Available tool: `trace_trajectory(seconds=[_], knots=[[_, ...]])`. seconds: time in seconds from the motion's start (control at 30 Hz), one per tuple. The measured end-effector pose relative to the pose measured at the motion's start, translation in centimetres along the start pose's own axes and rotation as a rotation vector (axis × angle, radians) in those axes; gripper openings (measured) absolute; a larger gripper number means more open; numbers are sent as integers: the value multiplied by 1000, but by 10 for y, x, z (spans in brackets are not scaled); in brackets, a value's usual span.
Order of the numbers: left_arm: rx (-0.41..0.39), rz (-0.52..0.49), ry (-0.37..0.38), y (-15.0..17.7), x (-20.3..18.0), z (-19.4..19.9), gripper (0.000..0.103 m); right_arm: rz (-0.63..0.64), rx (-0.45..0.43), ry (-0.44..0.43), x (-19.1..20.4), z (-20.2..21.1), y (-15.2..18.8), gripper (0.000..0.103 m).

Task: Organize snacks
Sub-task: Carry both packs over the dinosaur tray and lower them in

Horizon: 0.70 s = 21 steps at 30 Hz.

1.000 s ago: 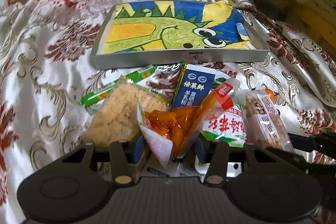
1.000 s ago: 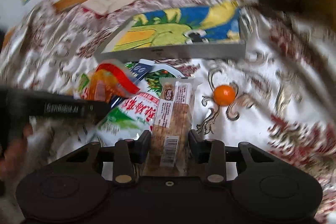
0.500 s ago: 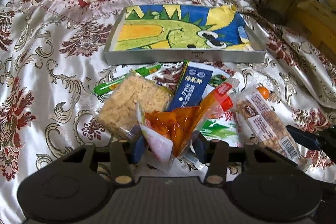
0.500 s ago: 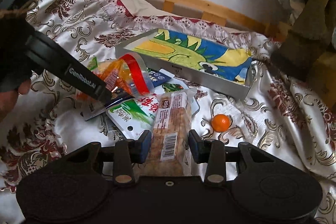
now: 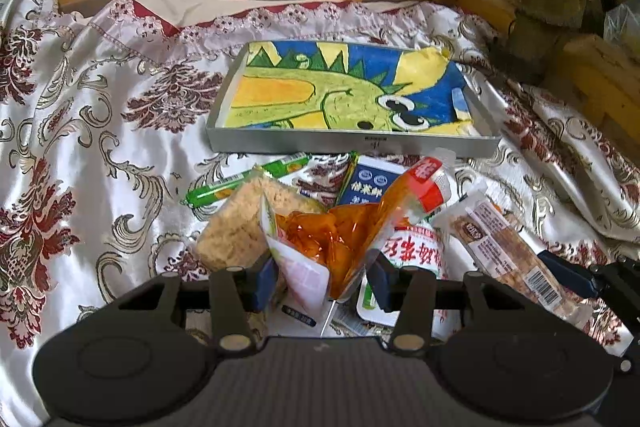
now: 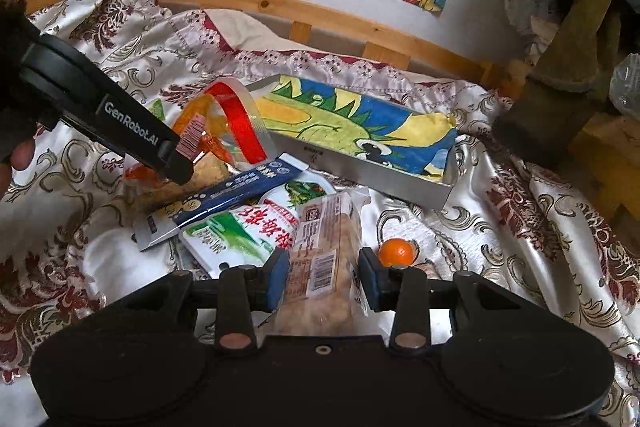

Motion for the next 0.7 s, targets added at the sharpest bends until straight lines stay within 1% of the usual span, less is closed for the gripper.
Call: trace_trajectory(seconds=[0.07, 0.17, 0.4, 0.47, 0.6, 0.7], knots=[[-13, 2, 0, -2, 0, 2, 52, -4, -7, 2, -2, -1, -1, 41], [-30, 10, 10, -6, 2, 2, 52, -43, -10, -16, -8, -5, -4, 41], [-55, 55, 0, -13, 9, 0, 52, -69, -14, 3, -20, -17, -15, 40], [-72, 66, 1, -17, 10, 1, 52, -59, -26, 3, -22, -21, -20, 40], [-98, 92, -2, -31, 11, -1, 52, -1, -68, 2, -30, -32, -35, 40], [-113, 81, -19, -45, 7, -8, 52, 19, -113, -7, -41, -47, -47, 40]])
Point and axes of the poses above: each gripper's, at about its wrist camera, not at the fingertips, and z roughly against the way its jaws point, x to its left, y to its underside, the point moved 1 cm from there along -z, roughly the way its jaws point, and after that the axes turned 1 degree about x, right-handed, at the moved point
